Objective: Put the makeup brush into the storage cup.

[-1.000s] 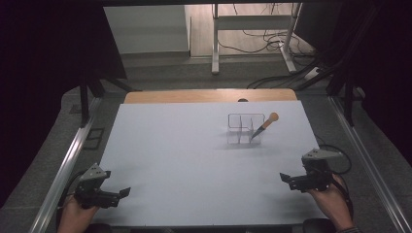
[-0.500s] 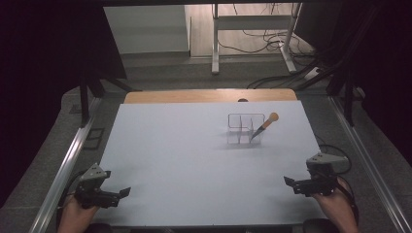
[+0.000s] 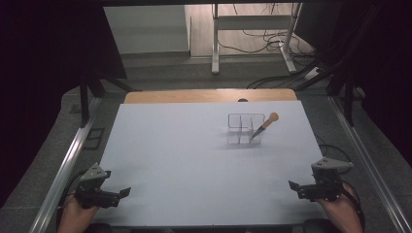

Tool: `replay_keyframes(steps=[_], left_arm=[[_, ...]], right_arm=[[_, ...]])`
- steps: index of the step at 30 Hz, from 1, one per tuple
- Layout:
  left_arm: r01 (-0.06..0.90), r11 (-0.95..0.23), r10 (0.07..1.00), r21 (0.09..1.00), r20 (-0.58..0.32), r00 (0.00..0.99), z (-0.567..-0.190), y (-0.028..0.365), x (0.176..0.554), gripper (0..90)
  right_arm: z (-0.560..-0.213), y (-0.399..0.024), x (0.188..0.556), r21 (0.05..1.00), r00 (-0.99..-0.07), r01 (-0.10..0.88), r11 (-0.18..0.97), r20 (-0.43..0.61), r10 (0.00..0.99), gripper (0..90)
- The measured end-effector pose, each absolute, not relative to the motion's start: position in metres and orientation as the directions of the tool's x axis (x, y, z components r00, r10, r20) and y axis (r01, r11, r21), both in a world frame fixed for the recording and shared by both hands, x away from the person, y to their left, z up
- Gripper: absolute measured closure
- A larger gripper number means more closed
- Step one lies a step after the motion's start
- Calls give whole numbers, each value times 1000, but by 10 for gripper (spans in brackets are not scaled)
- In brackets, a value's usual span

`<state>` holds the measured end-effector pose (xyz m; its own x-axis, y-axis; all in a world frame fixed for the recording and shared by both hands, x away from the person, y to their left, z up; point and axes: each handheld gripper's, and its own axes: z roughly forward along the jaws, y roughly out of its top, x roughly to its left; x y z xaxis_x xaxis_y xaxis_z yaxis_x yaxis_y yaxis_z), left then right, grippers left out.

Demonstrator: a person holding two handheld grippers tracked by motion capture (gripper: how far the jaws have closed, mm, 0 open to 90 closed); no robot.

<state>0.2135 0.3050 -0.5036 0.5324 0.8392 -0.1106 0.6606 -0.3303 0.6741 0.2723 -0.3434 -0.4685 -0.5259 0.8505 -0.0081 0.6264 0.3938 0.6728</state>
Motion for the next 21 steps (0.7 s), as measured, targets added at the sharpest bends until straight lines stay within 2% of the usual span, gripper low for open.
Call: replay_keyframes(steps=[21], left_arm=[[664, -338, 837, 668, -109, 536, -504, 305, 214, 3]], right_arm=[[-479, -356, 259, 643, -505, 653, 399, -23, 863, 0]])
